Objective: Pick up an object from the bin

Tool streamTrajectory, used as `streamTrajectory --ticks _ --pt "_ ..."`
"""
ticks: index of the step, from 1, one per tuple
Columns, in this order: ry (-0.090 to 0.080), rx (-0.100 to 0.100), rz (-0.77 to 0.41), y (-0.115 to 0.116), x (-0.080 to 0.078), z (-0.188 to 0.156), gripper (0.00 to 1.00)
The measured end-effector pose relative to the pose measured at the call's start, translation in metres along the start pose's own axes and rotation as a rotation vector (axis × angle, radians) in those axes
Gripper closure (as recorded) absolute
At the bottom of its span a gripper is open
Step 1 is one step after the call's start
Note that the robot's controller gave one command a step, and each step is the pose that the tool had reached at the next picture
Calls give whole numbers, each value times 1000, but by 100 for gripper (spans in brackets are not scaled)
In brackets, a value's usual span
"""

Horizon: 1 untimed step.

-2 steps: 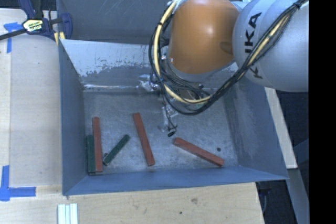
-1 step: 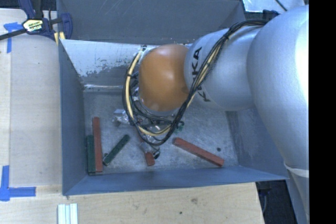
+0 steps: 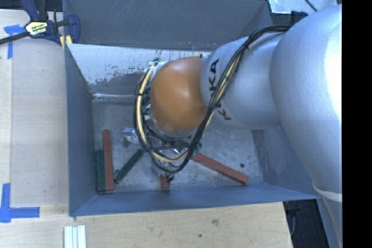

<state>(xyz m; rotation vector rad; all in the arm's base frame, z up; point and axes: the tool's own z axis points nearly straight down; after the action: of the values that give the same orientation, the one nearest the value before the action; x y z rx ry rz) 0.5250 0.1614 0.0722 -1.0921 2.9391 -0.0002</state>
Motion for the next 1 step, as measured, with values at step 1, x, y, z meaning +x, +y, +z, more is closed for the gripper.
streamTrajectory --ticks 1 --pt "-2 0 4 -1 -1 0 100"
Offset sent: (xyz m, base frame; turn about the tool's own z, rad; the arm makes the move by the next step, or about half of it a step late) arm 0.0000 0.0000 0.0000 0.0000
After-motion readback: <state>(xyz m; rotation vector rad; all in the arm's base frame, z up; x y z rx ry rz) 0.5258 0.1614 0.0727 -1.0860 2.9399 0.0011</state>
